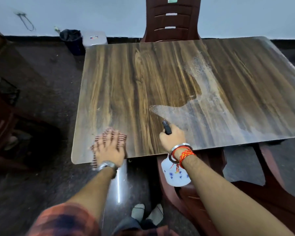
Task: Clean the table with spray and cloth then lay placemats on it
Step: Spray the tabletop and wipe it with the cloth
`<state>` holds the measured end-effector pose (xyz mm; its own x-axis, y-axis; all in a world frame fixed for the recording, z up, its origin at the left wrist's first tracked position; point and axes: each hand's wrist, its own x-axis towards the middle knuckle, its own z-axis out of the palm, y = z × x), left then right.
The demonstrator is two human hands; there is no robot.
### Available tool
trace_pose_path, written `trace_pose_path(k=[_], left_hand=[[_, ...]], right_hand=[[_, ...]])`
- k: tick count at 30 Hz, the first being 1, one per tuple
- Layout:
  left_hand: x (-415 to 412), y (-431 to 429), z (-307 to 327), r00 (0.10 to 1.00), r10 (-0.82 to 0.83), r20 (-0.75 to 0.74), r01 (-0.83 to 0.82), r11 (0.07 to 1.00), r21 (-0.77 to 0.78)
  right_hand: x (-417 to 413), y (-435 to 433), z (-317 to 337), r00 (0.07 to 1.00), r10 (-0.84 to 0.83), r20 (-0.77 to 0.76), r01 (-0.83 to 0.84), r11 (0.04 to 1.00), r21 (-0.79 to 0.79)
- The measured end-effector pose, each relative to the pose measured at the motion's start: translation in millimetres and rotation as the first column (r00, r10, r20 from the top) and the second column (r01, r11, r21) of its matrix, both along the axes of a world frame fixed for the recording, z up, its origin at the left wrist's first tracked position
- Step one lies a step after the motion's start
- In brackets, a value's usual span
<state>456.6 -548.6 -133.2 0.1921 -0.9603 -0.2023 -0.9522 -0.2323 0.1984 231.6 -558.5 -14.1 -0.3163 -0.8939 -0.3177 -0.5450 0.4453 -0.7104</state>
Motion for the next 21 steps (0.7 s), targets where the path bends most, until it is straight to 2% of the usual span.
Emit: trace_pose_path(k=[2, 4, 7, 9, 11, 14, 21], left_hand=[[52.3, 8.1, -5.6, 0.982, 0.187, 0.003, -0.187, 0.982, -0.005], [95.2, 9.1, -6.8, 0.955, 0.293, -0.054, -0.293, 0.956, 0.006], [115.5, 0.4, -10.3, 0.874, 0.417, -0.250, -0.423, 0.905, 0.030], [100.9, -0.2, -10.5, 0.889, 0.421, -0.180, -0.431, 0.902, -0.022], [80.5, 1.9, -5.5, 0.928, 0.361, -0.091, -0.368, 0.927, -0.078], [35.6, 2.6, -0.9, 0.990, 0.135, -0.032, -0.136, 0.989, -0.053], [-108.7, 2.5, 4.9, 0.997, -0.061, -0.052, 0.061, 0.998, 0.003]], right_hand=[[21.2, 12.8, -5.2, 0.999, 0.049, 0.021, -0.049, 0.999, 0.009], [35.0, 26.6, -8.7, 0.997, 0.054, 0.050, -0.055, 0.998, 0.011], [38.7, 44.3, -14.3, 0.997, 0.046, 0.060, -0.047, 0.999, 0.020], [30.8, 52.5, -15.1, 0.998, 0.032, 0.052, -0.032, 0.999, 0.014], [19.1, 60.5, -14.5, 0.999, 0.002, 0.039, -0.002, 1.000, 0.005], [-3.1, 75.1, -10.3, 0.999, -0.049, 0.017, 0.048, 0.999, 0.009], [-74.9, 89.1, 7.0, 0.986, -0.161, 0.038, 0.163, 0.986, -0.040]])
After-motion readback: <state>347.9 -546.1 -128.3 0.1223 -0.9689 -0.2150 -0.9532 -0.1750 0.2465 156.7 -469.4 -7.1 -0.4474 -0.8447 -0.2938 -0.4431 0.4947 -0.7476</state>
